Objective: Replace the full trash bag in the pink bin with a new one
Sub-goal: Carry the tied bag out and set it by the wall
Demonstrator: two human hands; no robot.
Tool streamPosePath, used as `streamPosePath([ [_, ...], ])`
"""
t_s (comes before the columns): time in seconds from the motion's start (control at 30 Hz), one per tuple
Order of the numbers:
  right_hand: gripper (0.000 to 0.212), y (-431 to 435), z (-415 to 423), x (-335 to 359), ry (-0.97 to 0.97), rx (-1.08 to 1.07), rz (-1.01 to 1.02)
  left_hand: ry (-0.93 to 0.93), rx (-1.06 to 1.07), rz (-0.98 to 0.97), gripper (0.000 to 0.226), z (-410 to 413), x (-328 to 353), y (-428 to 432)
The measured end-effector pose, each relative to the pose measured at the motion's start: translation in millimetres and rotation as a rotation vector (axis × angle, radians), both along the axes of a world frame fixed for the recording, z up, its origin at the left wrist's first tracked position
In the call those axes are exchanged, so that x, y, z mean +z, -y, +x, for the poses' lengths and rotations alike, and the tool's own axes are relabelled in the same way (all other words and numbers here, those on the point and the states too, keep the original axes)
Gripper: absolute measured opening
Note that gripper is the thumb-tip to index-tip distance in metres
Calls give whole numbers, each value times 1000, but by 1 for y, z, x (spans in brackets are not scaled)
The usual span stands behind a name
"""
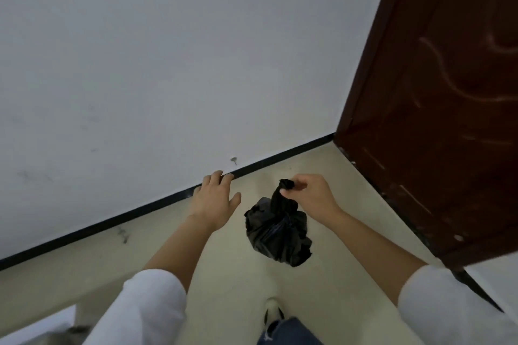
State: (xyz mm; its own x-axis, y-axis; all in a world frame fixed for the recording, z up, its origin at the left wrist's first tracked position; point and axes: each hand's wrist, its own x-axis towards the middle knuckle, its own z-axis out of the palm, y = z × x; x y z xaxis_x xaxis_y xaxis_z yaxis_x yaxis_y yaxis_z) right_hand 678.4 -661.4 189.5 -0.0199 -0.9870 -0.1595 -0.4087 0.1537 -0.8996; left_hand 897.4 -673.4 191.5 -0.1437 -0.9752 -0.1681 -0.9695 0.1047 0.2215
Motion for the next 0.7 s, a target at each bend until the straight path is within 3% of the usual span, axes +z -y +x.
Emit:
streamPosePath([
  [0.23, 4, 121, 62, 8, 16, -16, 34, 50, -15, -10, 55, 76, 9, 121],
  [0.33, 13, 160, 87, -4, 26, -65, 63, 66, -45, -24, 55, 103, 3, 176],
  [0.5, 23, 219, 126, -41, 28, -218, 139, 158, -226, 80, 58, 144, -19, 268],
  [0.7, 14, 282, 181, -78, 11, -383, 217, 323, -467, 78, 59, 191, -40, 383],
])
